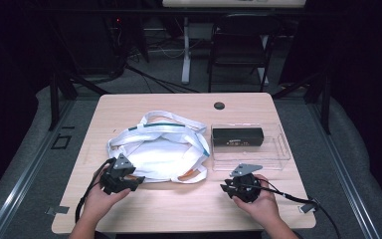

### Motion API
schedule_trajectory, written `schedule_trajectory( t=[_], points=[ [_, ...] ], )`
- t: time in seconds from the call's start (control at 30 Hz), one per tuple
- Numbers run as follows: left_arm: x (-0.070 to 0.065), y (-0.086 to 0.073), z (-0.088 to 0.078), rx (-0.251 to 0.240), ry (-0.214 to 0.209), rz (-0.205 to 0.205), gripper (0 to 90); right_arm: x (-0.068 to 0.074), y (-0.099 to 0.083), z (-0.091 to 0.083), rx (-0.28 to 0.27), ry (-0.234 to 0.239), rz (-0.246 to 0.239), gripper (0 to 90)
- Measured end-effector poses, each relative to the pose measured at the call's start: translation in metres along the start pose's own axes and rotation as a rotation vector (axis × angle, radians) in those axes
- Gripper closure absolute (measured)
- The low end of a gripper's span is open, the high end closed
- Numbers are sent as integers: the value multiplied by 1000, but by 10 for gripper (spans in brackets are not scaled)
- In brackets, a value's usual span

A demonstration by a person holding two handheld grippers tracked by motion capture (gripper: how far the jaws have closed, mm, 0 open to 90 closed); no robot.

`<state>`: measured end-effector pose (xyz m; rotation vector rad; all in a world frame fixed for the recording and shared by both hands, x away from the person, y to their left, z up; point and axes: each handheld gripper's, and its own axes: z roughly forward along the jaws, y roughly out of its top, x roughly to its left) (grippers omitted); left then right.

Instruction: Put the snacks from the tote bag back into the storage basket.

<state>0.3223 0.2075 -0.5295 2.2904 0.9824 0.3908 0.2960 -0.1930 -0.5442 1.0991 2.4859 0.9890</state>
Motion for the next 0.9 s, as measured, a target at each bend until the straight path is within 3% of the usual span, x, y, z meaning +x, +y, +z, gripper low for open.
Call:
schedule_trajectory(
  t=[0.63,0.9],
  points=[
    [1,-1,0,-10,20,4,478,4,-3,8,4,8,-25,712],
    [1,-1,0,-22,25,2,478,4,-3,7,-21,-1,-33,679]
  ],
)
